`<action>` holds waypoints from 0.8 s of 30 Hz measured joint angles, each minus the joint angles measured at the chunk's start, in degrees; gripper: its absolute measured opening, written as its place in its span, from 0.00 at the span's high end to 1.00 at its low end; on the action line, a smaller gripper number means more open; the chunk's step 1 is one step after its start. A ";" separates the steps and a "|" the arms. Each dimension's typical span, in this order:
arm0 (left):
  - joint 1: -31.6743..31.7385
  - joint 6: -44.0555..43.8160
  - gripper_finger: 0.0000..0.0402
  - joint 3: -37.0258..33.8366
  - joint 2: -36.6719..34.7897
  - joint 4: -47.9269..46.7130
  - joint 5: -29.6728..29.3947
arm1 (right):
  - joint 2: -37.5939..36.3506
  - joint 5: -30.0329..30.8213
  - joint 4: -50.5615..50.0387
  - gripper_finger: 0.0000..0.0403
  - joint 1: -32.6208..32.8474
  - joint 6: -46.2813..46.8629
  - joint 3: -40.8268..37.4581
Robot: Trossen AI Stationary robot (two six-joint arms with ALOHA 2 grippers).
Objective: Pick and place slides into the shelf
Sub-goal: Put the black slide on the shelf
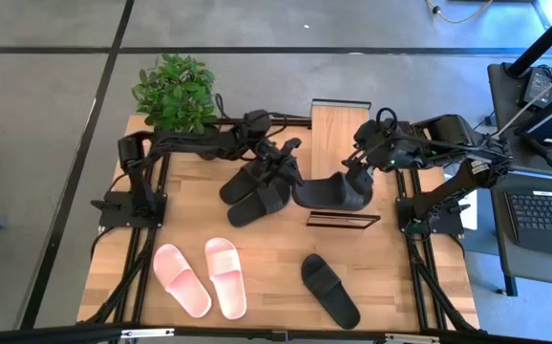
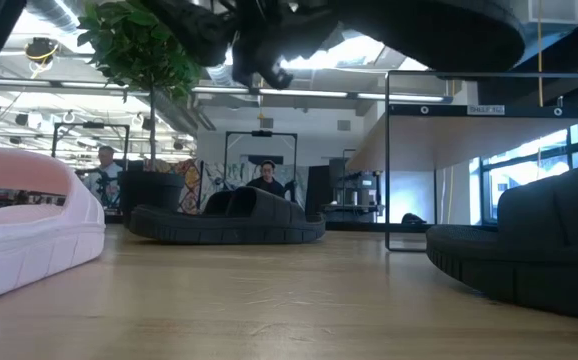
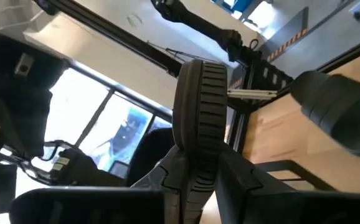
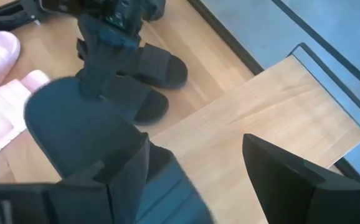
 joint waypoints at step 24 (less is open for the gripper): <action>-0.02 -5.80 0.87 3.02 10.05 3.31 -1.60 | 0.00 1.37 0.09 0.36 0.02 3.07 0.02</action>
